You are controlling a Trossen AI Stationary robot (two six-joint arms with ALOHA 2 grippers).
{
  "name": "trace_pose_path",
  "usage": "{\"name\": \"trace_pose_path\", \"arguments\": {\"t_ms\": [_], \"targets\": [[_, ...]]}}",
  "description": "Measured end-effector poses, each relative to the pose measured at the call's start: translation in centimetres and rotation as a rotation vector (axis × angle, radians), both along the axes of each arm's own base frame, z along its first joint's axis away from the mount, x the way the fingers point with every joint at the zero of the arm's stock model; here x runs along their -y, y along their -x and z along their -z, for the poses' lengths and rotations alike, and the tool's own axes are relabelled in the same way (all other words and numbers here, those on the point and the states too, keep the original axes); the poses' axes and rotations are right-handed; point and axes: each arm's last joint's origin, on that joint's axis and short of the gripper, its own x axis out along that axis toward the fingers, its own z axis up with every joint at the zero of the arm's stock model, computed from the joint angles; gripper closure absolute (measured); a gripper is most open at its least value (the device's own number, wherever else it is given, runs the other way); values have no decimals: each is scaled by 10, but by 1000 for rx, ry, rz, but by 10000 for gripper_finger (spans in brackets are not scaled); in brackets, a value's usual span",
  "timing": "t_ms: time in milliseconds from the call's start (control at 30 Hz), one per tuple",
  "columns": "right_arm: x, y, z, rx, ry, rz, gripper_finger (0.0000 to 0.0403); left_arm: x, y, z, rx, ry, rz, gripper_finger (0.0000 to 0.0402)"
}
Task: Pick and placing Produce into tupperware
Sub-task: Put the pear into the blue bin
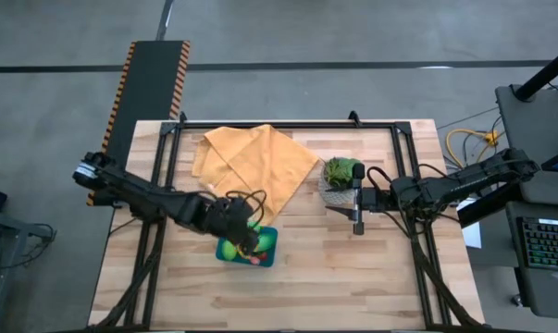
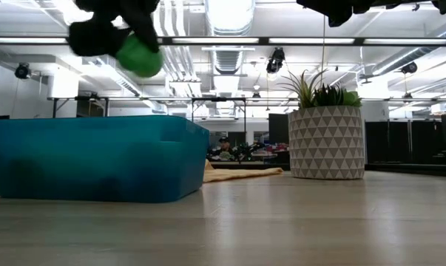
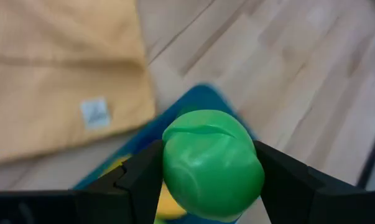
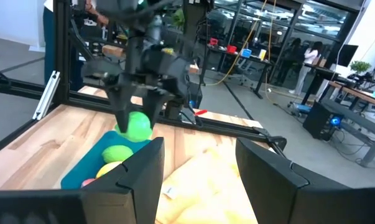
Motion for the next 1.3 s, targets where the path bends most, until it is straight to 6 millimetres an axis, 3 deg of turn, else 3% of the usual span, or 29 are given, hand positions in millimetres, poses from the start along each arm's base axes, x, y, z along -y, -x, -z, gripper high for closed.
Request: {"name": "trace_pose_path", "arguments": {"t_ms": [233,667,1100,1300], "targets": [[0,0,0,0,-8,0,211,9,10,19,-178,-4,-80,196],[0,0,0,-2,-7,0,211,20,-2,54,-352,68,-78,196],[0,0,0,-3,-7,0,211,18,0,49,-341,36,3,192],[0,0,0,-3,-7,0,211,15,-4,47,-331,34,38,145]]}}
